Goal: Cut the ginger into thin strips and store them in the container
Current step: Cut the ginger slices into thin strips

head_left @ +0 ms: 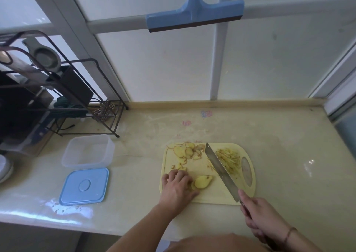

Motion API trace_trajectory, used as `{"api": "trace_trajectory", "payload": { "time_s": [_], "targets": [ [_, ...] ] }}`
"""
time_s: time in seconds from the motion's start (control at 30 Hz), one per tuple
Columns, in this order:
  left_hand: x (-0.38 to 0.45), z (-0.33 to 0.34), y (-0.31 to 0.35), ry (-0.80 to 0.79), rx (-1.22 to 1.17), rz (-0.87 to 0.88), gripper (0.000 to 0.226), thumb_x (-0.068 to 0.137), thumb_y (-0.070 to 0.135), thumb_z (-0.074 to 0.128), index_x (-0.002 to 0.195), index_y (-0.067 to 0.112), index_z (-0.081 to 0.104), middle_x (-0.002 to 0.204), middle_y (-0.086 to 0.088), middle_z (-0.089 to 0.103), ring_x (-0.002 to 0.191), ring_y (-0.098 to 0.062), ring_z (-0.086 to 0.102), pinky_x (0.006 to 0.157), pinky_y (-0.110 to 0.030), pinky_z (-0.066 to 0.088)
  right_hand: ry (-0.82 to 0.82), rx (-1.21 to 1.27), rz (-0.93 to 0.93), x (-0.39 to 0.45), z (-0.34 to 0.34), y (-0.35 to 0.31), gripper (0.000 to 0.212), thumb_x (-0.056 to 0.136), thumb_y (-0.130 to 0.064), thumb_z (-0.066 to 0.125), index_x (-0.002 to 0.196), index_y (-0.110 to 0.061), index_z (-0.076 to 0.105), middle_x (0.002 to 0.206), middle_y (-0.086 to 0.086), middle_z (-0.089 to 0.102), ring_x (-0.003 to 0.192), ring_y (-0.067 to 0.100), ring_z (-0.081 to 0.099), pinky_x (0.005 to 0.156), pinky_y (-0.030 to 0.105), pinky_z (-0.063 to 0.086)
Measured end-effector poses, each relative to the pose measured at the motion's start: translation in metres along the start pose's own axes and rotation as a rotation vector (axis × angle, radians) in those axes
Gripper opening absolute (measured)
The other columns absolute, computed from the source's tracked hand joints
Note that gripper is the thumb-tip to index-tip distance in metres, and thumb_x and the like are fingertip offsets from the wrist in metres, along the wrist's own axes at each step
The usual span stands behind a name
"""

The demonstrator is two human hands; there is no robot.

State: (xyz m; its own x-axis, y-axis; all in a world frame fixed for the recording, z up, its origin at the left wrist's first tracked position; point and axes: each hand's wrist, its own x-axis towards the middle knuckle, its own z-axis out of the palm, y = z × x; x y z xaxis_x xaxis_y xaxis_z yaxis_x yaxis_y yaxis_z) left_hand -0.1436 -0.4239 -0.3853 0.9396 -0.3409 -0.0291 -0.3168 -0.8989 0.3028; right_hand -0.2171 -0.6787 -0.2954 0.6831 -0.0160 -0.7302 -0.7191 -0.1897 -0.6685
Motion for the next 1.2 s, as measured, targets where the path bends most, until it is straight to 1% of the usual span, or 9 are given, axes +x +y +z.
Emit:
{"api": "trace_trajectory", "payload": {
  "time_s": [0.1,0.2,0.33,0.5,0.67,0.8,0.9,1.1,1.2],
  "targets": [
    [-0.002,-0.003,-0.008,-0.059,-0.030,0.042,0.049,0.086,0.066,0.046,0.112,0.030,0.067,0.121,0.009,0.059,0.122,-0.022,0.045,0.102,-0.047,0.035,-0.006,0.001,0.002,-0.001,0.000,-0.001,0.060,0.075,-0.072,0.046,0.064,-0.014,0.040,0.050,0.006,0.028,0.039,0.014,0.023,0.045,0.022,0.017],
    [-0.002,-0.007,-0.015,-0.070,-0.002,0.130,0.036,0.090,0.059,0.047,0.103,0.032,0.066,0.114,0.011,0.059,0.115,-0.021,0.048,0.097,-0.043,0.038,-0.008,0.012,-0.001,-0.001,-0.001,-0.002,0.059,0.077,-0.071,0.046,0.066,-0.013,0.040,0.051,0.006,0.029,0.039,0.014,0.023,0.043,0.020,0.017],
    [0.000,-0.009,-0.017,-0.084,0.029,0.196,0.030,0.090,0.051,0.045,0.101,0.032,0.065,0.111,0.011,0.060,0.114,-0.020,0.041,0.096,-0.037,0.025,-0.006,0.017,0.008,0.000,-0.001,-0.002,0.056,0.087,-0.064,0.044,0.069,-0.011,0.040,0.053,0.007,0.029,0.038,0.014,0.023,0.039,0.016,0.019],
    [-0.005,-0.011,-0.003,-0.084,-0.083,0.038,0.049,0.084,0.056,0.038,0.115,0.030,0.066,0.126,0.013,0.052,0.129,-0.016,0.031,0.107,-0.033,0.014,-0.010,0.036,0.016,0.002,0.000,0.000,0.054,0.094,-0.060,0.044,0.068,-0.012,0.040,0.053,0.007,0.028,0.040,0.013,0.022,0.040,0.016,0.019],
    [-0.004,-0.002,0.004,-0.030,-0.036,0.022,0.024,0.081,0.053,0.055,0.084,0.033,0.067,0.104,0.015,0.060,0.112,-0.019,0.048,0.096,-0.043,0.036,-0.011,0.027,0.007,0.003,0.001,0.001,0.055,0.093,-0.060,0.044,0.066,-0.012,0.041,0.052,0.007,0.029,0.040,0.014,0.022,0.041,0.016,0.019],
    [-0.003,-0.004,-0.005,0.038,0.017,0.034,0.018,0.077,0.046,0.054,0.078,0.032,0.065,0.098,0.015,0.060,0.106,-0.021,0.052,0.092,-0.037,0.026,-0.012,0.016,0.012,0.004,0.001,0.002,0.057,0.090,-0.064,0.043,0.066,-0.013,0.041,0.052,0.007,0.030,0.040,0.014,0.024,0.042,0.017,0.017],
    [-0.001,-0.012,-0.017,0.045,0.099,0.009,0.021,0.074,0.045,0.052,0.075,0.030,0.066,0.096,0.012,0.061,0.102,-0.021,0.048,0.087,-0.037,0.026,-0.006,0.007,0.014,0.003,0.001,0.003,0.056,0.092,-0.063,0.043,0.067,-0.013,0.041,0.052,0.007,0.030,0.039,0.014,0.025,0.042,0.018,0.017],
    [0.008,-0.020,0.002,-0.003,-0.062,-0.087,0.032,0.078,0.035,0.060,0.108,0.026,0.069,0.114,0.007,0.062,0.113,-0.024,0.045,0.093,-0.044,0.037,-0.009,0.005,0.009,0.001,0.003,0.002,0.056,0.094,-0.059,0.042,0.066,-0.012,0.041,0.051,0.007,0.029,0.038,0.014,0.024,0.041,0.017,0.018],
    [0.019,-0.020,0.025,-0.083,-0.006,-0.018,0.027,0.089,0.037,0.052,0.108,0.027,0.070,0.113,0.006,0.064,0.109,-0.029,0.055,0.086,-0.048,0.044,-0.007,0.002,0.009,-0.001,0.003,0.001,0.054,0.096,-0.057,0.042,0.068,-0.011,0.041,0.050,0.006,0.029,0.037,0.014,0.023,0.039,0.016,0.019]
  ]
}}
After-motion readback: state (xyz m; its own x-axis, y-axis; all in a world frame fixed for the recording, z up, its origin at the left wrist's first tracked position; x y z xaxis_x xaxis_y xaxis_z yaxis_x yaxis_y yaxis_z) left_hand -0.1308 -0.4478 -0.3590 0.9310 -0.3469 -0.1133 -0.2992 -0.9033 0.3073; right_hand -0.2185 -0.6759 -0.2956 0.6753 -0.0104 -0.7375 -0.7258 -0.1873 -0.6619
